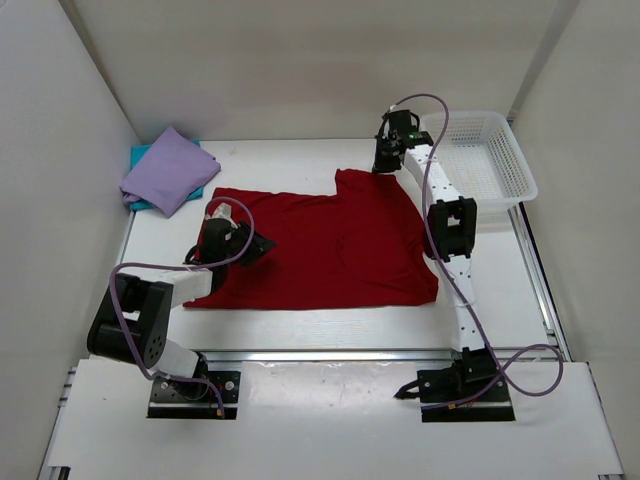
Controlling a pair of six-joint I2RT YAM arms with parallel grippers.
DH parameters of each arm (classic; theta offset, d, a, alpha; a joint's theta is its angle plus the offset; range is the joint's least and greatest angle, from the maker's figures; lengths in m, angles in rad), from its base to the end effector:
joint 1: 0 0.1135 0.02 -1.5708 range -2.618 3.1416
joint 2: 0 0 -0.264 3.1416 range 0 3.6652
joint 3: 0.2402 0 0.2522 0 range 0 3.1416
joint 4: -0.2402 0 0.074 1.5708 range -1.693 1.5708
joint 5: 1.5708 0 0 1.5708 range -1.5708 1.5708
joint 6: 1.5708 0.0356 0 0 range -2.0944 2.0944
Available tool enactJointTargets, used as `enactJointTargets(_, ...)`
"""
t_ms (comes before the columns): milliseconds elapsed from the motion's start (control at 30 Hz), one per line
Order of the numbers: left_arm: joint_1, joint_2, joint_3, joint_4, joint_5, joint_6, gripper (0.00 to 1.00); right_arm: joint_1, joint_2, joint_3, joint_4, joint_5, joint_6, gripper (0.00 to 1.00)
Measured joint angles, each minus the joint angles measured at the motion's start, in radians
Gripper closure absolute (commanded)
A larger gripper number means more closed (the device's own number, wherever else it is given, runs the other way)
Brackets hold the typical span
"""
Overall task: Fold and stack the t-shirts
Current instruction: Grap the side of the flattened tshirt furthest away from the robot with both arms
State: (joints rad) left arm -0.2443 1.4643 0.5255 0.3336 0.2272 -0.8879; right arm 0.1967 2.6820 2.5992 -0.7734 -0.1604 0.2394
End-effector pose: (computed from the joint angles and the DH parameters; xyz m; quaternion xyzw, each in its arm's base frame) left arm 0.2644 -0.0742 0.1520 -0.2284 0.8515 -0.3321 0.3355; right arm 0.5650 0.1184 0.1877 -0.0081 0.9342 0.1487 0.3241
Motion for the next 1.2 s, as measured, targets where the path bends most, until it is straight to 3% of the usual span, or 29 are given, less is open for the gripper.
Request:
enactJointTargets(33, 0.0, -0.002, -0.002, 0.005, 0.002, -0.002, 0.55, 0.006, -0.011, -0.002, -0.011, 0.001, 0.0, 0.9)
enactJointTargets(100, 0.0, -0.006, -0.005, 0.011, 0.005, -0.004, 0.55, 0.02, -0.05, -0.029, -0.018, 0.01, -0.005, 0.55)
enactJointTargets(133, 0.0, -0.01, -0.006, 0.012, 0.006, -0.005, 0.55, 0.027, -0.073, -0.044, -0.021, 0.016, -0.008, 0.46)
enactJointTargets(267, 0.001, -0.03, -0.014, 0.017, 0.009, -0.008, 0.55, 0.044, -0.126, -0.06, -0.004, 0.02, -0.03, 0.37)
enactJointTargets(533, -0.001, -0.034, -0.035, 0.042, 0.021, -0.016, 0.55, 0.036, -0.089, -0.06, 0.03, -0.003, -0.048, 0.35)
enactJointTargets(600, -0.001, -0.033, -0.035, 0.046, 0.021, -0.016, 0.57, 0.033, -0.068, -0.06, 0.043, -0.012, -0.054, 0.38)
enactJointTargets(667, -0.001, -0.032, -0.04, 0.055, 0.021, -0.016, 0.56, 0.031, -0.05, -0.06, 0.056, -0.023, -0.062, 0.5)
enactJointTargets(700, -0.001, -0.032, -0.043, 0.056, 0.021, -0.016, 0.57, 0.03, -0.043, -0.06, 0.059, -0.026, -0.062, 0.5)
enactJointTargets(867, -0.001, -0.028, -0.055, 0.061, 0.024, -0.016, 0.56, 0.03, -0.034, -0.06, 0.084, -0.054, -0.061, 0.34)
enactJointTargets(1033, 0.003, -0.029, -0.072, 0.063, 0.024, -0.016, 0.56, 0.031, -0.034, -0.064, 0.101, -0.064, -0.068, 0.3)
enactJointTargets(1133, 0.005, -0.029, -0.077, 0.063, 0.024, -0.016, 0.56, 0.03, -0.032, -0.068, 0.111, -0.069, -0.075, 0.47)
enactJointTargets(1200, 0.005, -0.029, -0.079, 0.064, 0.024, -0.017, 0.56, 0.031, -0.029, -0.068, 0.111, -0.071, -0.078, 0.65)
